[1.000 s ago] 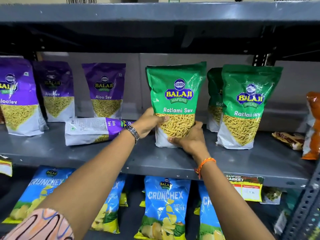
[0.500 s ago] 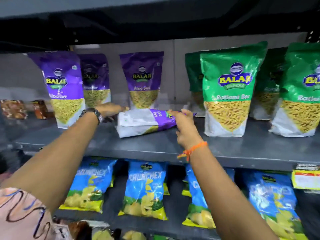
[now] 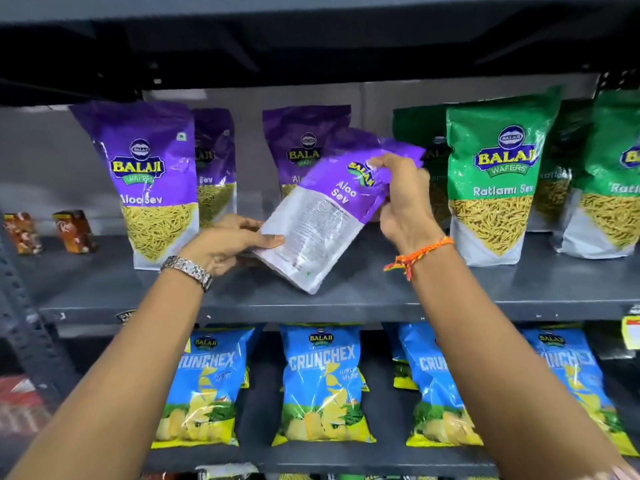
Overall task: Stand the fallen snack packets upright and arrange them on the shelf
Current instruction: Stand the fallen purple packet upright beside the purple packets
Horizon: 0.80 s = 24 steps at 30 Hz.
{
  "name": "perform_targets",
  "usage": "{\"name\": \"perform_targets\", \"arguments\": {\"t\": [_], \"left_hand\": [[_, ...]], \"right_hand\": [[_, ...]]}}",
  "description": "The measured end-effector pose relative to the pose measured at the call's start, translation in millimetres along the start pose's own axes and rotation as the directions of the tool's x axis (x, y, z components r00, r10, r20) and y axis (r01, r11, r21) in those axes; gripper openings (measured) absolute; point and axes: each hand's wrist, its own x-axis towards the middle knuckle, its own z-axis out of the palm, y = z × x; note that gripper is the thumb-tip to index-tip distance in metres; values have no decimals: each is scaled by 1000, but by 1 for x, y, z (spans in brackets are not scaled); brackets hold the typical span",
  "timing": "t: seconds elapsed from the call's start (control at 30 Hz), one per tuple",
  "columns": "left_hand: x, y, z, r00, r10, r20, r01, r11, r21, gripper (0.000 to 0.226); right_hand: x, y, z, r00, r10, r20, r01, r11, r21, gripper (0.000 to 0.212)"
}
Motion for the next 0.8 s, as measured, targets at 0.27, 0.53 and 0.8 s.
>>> {"name": "perform_targets", "arguments": {"t": [0.27, 0.53, 0.8], "left_hand": [[7, -12, 39, 934, 201, -295, -129, 960, 247, 59], [0, -17, 43, 871, 276, -407, -174, 947, 269, 83], [-9, 10, 69, 897, 191, -398, -222, 975, -31, 97]], "right_hand": [[41, -3, 32, 962, -76, 262, 102, 991, -88, 28], [43, 6, 4, 977, 1, 212, 9, 999, -49, 12], [11, 76, -16, 921, 302, 246, -194, 903, -385, 60]]}}
